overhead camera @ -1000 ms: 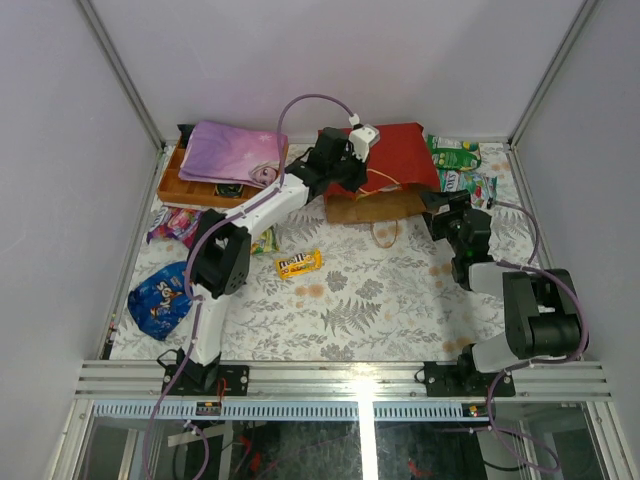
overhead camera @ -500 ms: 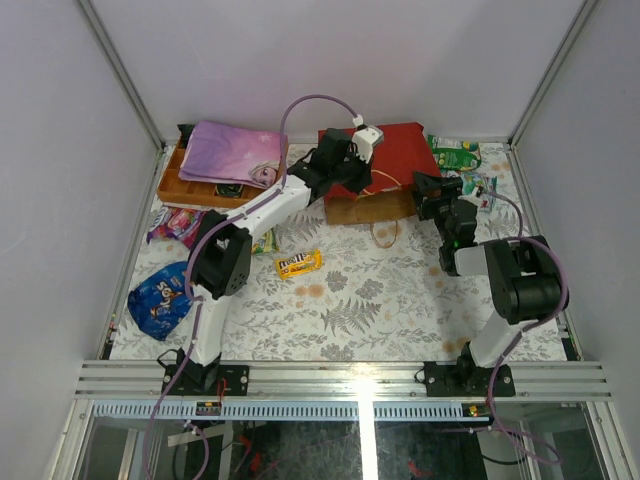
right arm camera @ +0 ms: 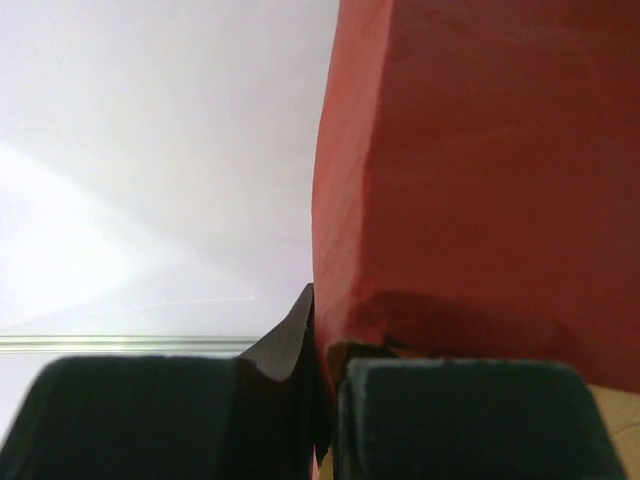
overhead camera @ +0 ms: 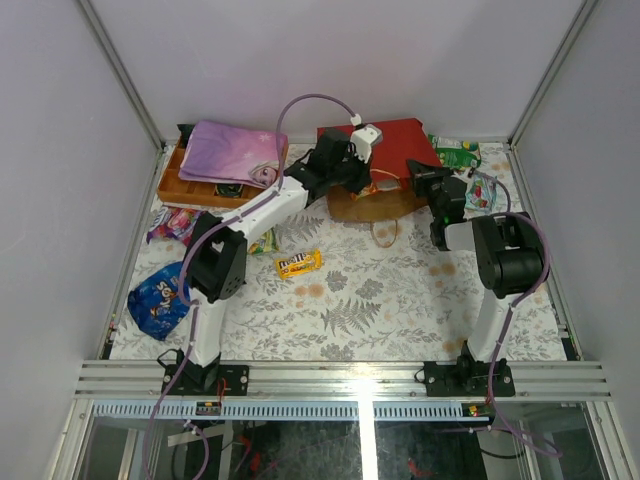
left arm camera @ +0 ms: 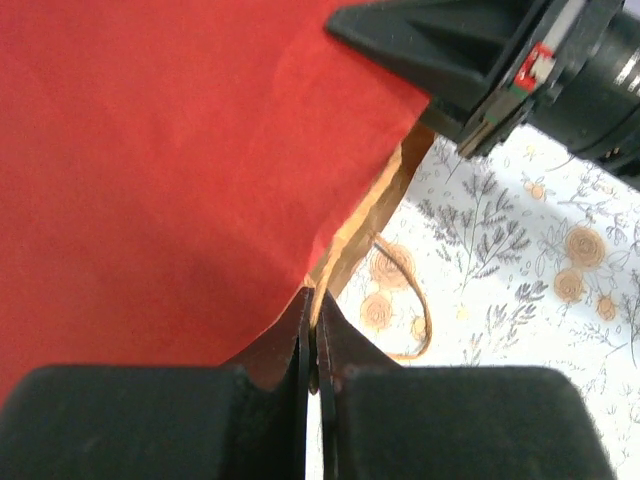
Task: Take the snacks out of the paper bag
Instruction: Adjust the paper bag at the center of the board.
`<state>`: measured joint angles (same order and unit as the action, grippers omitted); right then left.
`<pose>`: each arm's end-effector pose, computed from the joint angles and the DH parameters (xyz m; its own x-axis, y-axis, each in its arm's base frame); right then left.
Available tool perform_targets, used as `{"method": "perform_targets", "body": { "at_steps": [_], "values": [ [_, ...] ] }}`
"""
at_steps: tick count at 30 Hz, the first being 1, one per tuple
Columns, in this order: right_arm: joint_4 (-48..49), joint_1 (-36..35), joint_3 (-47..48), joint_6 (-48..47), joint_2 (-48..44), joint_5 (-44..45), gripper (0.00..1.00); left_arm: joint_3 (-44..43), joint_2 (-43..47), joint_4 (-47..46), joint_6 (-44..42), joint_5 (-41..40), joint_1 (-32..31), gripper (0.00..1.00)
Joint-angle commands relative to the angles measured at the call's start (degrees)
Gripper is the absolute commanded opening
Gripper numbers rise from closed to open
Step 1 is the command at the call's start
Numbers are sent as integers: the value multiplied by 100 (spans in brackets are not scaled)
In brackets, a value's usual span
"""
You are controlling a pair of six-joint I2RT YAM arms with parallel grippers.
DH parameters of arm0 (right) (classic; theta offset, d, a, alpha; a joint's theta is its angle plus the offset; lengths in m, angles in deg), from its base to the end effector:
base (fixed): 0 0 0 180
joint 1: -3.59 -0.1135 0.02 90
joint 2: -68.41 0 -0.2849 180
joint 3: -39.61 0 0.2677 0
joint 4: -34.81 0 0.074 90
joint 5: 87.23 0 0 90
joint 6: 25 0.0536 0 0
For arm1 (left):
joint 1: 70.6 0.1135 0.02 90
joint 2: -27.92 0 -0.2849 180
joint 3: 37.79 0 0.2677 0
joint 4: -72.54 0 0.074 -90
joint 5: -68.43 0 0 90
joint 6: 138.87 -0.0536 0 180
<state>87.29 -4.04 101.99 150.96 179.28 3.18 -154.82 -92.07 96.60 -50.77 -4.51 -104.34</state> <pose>0.4225 0.0562 0.1881 -0.1205 0.9903 -0.0698 -0.0777 0.0607 0.9951 0.4414 -0.3137 0.2895 -0.3528 0.2737 -0.8948 0.7604 0.6411 -0.1037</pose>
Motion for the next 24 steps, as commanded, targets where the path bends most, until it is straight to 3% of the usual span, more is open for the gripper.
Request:
{"method": "perform_targets", "body": {
  "at_steps": [1, 9, 16, 17, 19, 21, 24],
  "values": [
    [11, -141, 472, -51, 87, -313, 0, 414, 488, -353, 20, -488, -95, 0],
    [-205, -426, 1273, -127, 611, -1268, 0, 1198, 1186, -531, -12, -967, -218, 0],
    [-552, -622, 1916, -280, 898, -1634, 1, 1055, 1156, -306, -97, -1299, -225, 0],
    [-567, -618, 1958, -285, 921, -1726, 12, 939, 1088, -208, -115, -1363, -222, 0],
    [-683, -618, 1954, -410, 873, -1877, 47, 731, 939, -36, -131, -1487, -221, 0],
    [-786, -624, 1656, -568, 685, -1816, 59, 580, 815, 33, -136, -1604, -221, 0],
    [-334, -642, 648, -492, 282, -1434, 63, 374, 642, 78, -72, -1779, -221, 0]
  ]
}}
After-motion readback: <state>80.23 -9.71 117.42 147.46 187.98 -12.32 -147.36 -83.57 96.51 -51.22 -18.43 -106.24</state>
